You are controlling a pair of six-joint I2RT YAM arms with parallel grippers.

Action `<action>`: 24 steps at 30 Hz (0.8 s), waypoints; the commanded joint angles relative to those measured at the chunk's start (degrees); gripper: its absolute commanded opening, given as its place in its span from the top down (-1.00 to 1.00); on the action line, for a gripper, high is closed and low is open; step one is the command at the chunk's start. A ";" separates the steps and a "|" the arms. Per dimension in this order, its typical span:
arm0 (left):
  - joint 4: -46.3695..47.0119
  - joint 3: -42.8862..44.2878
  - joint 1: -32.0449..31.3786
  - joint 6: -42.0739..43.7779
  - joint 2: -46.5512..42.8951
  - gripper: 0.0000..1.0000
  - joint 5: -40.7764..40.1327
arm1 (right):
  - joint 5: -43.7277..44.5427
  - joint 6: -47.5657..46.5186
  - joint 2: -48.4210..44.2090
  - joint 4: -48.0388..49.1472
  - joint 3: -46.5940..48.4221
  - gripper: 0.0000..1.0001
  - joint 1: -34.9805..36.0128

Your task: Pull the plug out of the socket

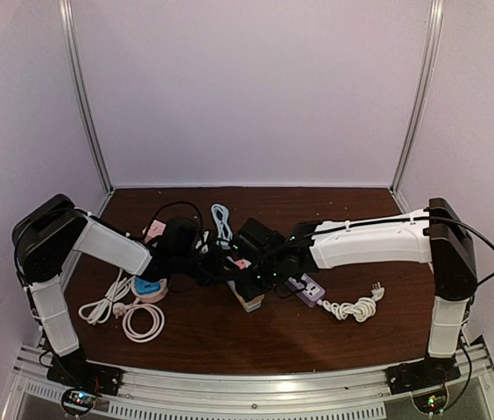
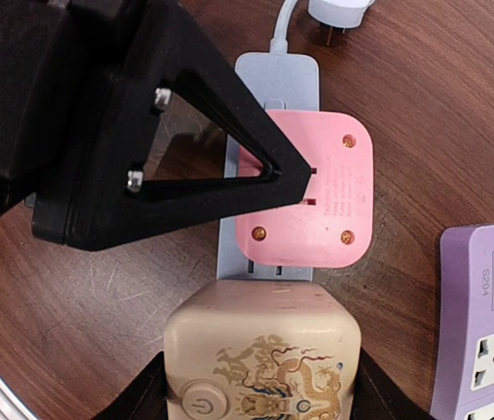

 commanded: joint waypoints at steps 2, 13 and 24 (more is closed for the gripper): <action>-8.89 -0.84 -0.25 2.31 2.10 0.92 -1.47 | 0.29 -0.45 -0.10 -0.66 4.07 1.00 1.16; -18.12 -0.97 -0.24 6.09 3.40 0.95 -5.25 | 3.57 -0.83 -0.32 -4.04 8.17 1.00 0.72; -20.71 -1.47 -0.29 8.50 5.68 0.97 -6.32 | 7.54 -2.46 -0.72 -5.63 8.58 1.00 0.57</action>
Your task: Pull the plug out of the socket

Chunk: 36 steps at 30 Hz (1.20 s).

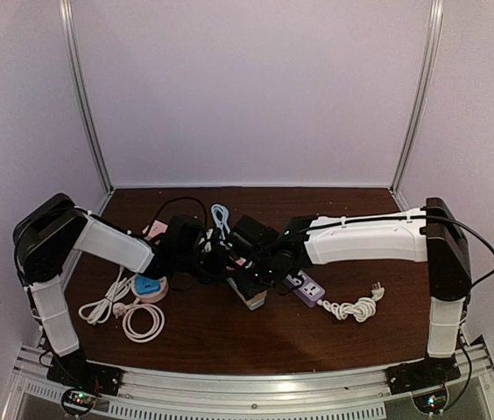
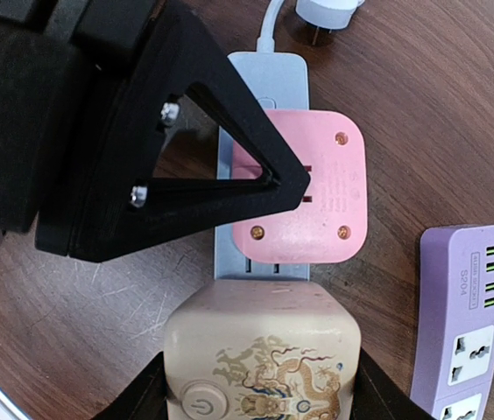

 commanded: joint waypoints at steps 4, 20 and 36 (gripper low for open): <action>-17.54 -3.84 -0.08 3.52 5.31 0.96 -6.10 | 4.09 -0.65 -3.00 0.81 3.13 1.00 -0.32; -19.30 -5.22 -0.10 3.64 6.59 0.97 -7.83 | 6.52 -2.91 -6.23 3.79 0.29 1.00 -1.23; -19.04 -7.13 -0.10 3.75 7.23 0.97 -8.05 | -1.40 -0.64 -9.46 8.58 -4.86 1.00 -7.06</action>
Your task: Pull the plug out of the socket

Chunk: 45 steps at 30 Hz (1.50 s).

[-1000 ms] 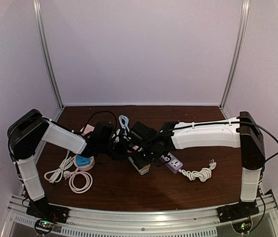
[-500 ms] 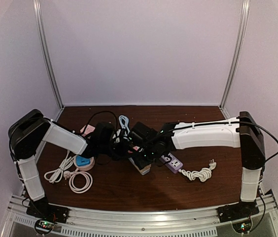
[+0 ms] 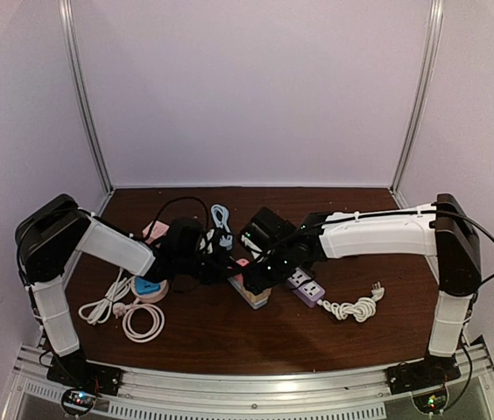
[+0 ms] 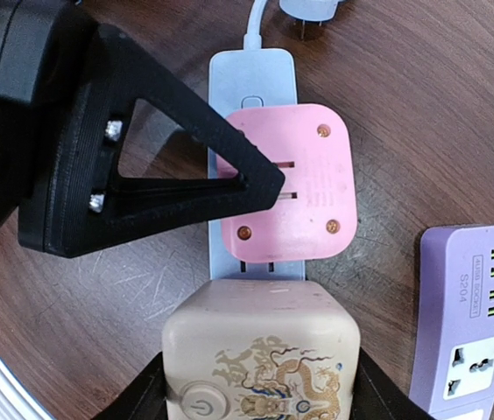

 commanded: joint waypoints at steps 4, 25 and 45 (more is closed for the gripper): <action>-22.63 -5.28 0.47 1.42 6.43 0.97 -7.08 | 8.87 -0.31 -4.88 1.03 4.33 1.00 0.18; -24.27 -3.01 0.49 2.80 7.50 0.97 -6.71 | 13.54 -1.14 -6.59 -1.49 4.54 1.00 -0.58; -34.29 23.23 -1.29 15.25 -0.82 0.72 -2.65 | -19.33 5.88 -10.32 20.73 -5.74 1.00 -27.92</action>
